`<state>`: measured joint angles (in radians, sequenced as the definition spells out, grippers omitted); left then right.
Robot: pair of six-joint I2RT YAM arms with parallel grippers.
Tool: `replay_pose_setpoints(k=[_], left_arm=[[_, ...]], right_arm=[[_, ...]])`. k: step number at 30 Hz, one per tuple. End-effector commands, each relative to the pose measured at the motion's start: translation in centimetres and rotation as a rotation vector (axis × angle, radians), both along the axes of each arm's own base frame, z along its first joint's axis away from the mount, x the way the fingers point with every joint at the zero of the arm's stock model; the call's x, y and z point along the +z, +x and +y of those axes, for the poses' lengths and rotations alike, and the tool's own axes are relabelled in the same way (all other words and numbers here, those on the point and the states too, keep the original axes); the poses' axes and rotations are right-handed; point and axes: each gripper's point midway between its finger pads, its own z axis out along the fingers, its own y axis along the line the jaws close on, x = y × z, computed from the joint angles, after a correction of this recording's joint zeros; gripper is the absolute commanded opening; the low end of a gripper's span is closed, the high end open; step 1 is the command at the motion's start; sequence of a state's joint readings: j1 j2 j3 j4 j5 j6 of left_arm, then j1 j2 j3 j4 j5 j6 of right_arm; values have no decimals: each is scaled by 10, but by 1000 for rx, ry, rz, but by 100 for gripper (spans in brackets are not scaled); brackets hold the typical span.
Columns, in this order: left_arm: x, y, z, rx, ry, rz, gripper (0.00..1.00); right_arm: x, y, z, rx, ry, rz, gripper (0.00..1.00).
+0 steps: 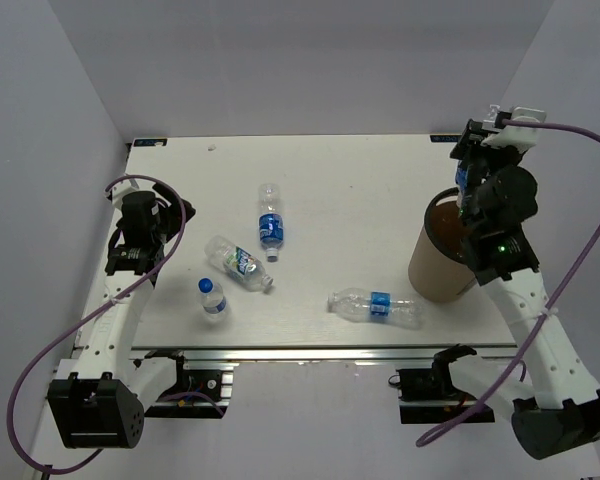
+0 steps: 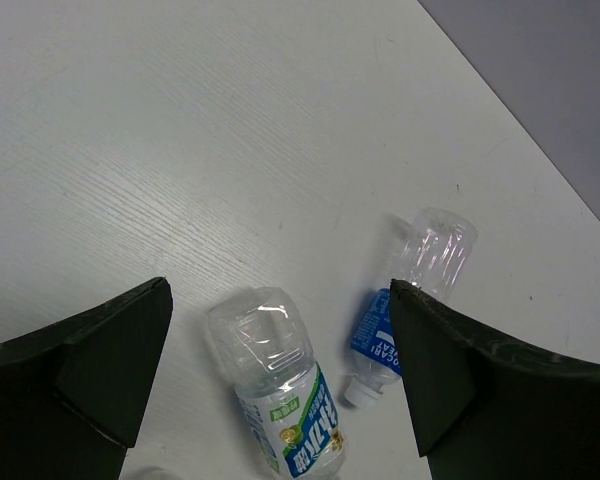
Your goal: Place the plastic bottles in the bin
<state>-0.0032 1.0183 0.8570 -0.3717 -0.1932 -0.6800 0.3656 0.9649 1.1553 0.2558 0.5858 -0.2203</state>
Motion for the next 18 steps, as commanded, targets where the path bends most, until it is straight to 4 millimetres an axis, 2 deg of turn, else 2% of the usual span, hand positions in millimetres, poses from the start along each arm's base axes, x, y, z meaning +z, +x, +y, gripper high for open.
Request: replay_pose_setpoints(k=[1, 3, 4, 5, 6, 9, 10, 12, 13, 14, 16, 17, 18], left_arm=[[10, 1, -2, -9, -1, -33, 98], [10, 0, -1, -2, 2, -27, 98], [12, 1, -1, -1, 0, -30, 98], [13, 1, 0, -1, -1, -33, 98], [13, 2, -1, -2, -2, -35, 98], [10, 2, -1, -4, -4, -26, 98], [10, 2, -2, -8, -6, -24, 98], [5, 2, -2, -6, -11, -10, 98], [4, 2, -3, -3, -16, -6, 98], [3, 2, -3, -2, -18, -2, 98], [3, 2, -2, 7, -25, -1, 98], [6, 3, -2, 9, -25, -3, 98], [6, 5, -3, 4, -23, 4, 98]], right_arm=[[-63, 15, -28, -135, 89, 195, 38], [-72, 7, -30, -137, 122, 205, 55], [-83, 8, -23, -93, 102, 221, 68], [-84, 6, -20, -69, 90, 212, 89], [-78, 0, -16, -34, 73, 186, 89], [-68, -7, 12, 143, -41, 166, 89], [-64, -10, 39, 296, -99, 161, 89], [-64, -19, 70, 476, -179, 188, 89], [-71, -32, 105, 686, -243, 201, 89], [-79, -39, 119, 769, -264, 236, 89], [-108, -46, 159, 964, -300, 332, 89], [-127, -50, 171, 1004, -319, 400, 89], [-152, -44, 182, 1017, -348, 483, 89]])
